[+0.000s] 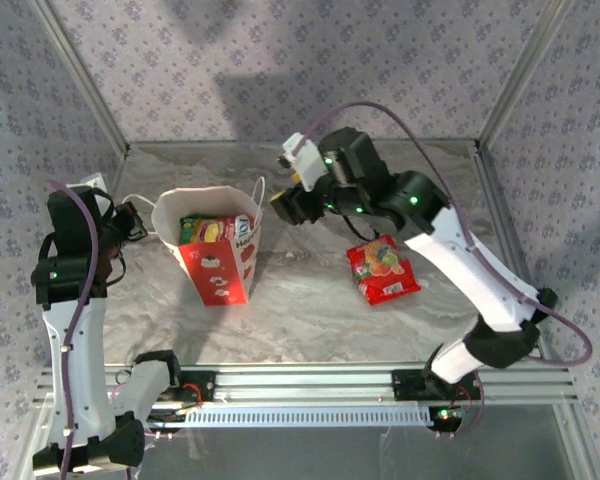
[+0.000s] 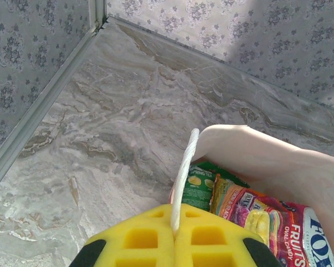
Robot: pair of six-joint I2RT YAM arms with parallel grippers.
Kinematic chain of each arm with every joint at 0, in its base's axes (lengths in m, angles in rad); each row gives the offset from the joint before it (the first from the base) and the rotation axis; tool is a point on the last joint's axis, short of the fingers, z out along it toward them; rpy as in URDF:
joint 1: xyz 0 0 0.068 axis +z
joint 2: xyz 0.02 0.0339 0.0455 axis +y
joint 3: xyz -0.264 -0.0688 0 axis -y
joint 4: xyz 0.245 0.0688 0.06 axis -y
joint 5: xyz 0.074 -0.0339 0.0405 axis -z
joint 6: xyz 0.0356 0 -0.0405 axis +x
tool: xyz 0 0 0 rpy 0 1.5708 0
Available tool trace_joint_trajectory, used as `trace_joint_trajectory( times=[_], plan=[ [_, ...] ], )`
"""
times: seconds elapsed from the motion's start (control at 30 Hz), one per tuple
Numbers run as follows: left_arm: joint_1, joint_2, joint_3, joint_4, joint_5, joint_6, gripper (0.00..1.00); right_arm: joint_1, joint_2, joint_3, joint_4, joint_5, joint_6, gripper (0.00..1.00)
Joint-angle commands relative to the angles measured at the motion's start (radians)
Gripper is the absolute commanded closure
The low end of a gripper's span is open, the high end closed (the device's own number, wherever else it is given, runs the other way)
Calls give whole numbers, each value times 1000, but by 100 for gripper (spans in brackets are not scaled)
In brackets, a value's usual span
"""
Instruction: Place the snacks into the paper bag
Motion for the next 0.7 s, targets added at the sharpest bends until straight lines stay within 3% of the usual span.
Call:
trace_joint_trajectory(
  times=[0.0,0.17,0.37,0.67],
  plan=[
    [10,-14,13,-1,4,-5,100,-53,-84,-99,50,90,35,36],
    [11,-29,11,-5,-1,-8,100,-193,-211,-263,55,112,135,32],
    [10,-27,15,-3,6,-9,100,-397,-300,-405,55,-25,269,29],
    [10,-26,16,-8,13,-10,100,-497,-307,-463,28,-67,316,21]
  ],
)
